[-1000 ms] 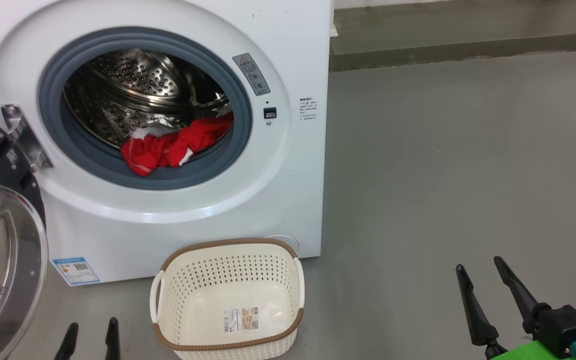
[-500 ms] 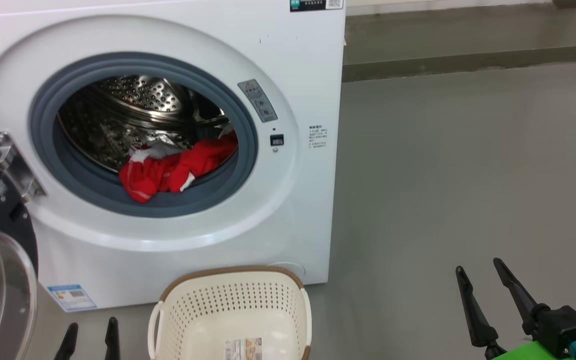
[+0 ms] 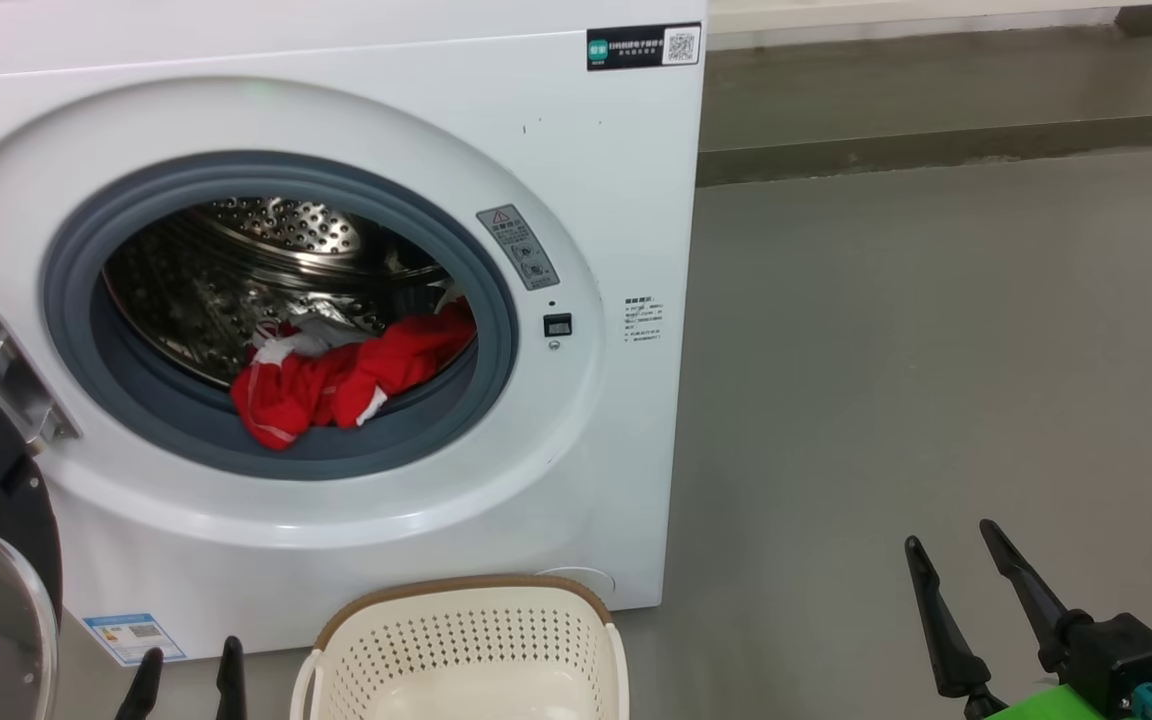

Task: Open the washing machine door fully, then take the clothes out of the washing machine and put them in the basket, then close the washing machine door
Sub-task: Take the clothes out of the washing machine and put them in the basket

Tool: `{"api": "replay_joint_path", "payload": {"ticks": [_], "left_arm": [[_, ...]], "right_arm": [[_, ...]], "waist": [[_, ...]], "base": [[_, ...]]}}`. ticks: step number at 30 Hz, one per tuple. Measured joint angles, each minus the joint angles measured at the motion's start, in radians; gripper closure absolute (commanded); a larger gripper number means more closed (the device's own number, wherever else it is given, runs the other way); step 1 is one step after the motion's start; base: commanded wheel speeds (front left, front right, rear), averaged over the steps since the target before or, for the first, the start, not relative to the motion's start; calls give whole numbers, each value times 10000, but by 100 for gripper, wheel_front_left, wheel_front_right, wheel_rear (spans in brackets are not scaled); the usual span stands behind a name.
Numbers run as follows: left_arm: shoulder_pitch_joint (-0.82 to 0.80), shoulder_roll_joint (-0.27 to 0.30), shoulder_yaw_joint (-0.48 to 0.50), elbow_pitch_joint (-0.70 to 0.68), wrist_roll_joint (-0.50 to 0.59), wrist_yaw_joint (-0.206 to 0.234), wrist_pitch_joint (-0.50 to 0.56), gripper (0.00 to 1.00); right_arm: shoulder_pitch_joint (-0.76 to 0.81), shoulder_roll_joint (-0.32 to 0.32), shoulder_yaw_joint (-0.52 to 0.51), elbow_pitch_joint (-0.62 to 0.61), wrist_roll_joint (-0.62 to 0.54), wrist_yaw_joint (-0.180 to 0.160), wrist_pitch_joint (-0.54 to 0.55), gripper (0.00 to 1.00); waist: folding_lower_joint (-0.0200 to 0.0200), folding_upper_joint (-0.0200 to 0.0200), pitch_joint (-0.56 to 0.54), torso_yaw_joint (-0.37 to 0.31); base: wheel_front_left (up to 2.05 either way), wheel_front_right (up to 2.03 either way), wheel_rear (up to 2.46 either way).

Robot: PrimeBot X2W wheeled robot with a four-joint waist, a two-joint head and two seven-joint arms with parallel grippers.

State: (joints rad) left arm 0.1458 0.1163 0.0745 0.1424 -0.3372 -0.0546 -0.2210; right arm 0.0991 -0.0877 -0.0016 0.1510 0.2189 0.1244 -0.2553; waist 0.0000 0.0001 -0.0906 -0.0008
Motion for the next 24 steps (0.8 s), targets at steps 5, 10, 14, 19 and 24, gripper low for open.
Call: {"api": "replay_joint_path", "payload": {"ticks": [5, 10, 14, 19, 24], "left_arm": [[7, 17, -19, -40, -4, 40, 82, 0], [9, 27, -46, -71, -4, 113, 84, 0], [10, 31, -73, -121, -63, 148, 84, 0], [10, 29, -84, -161, -81, 203, 82, 0], [-2, 19, -98, -224, -163, 291, 84, 0]], "right_arm": [[1, 0, 56, 21, 0, 0, 0, 0], [1, -2, 96, 23, 2, 0, 0, 0], [1, -6, 107, 31, 2, 0, 0, 0], [1, -12, 113, 36, 2, 0, 0, 0], [0, -21, 100, 27, 2, 0, 0, 0]], "waist": [[0, 0, -11, -8], [0, 0, 10, -5], [0, 0, 51, 0], [0, 0, 107, 42], [0, 0, 226, 90]], "base": [[0, 0, 0], [0, 0, 0], [0, 0, 0], [0, 0, 0], [0, 0, 0]]}}
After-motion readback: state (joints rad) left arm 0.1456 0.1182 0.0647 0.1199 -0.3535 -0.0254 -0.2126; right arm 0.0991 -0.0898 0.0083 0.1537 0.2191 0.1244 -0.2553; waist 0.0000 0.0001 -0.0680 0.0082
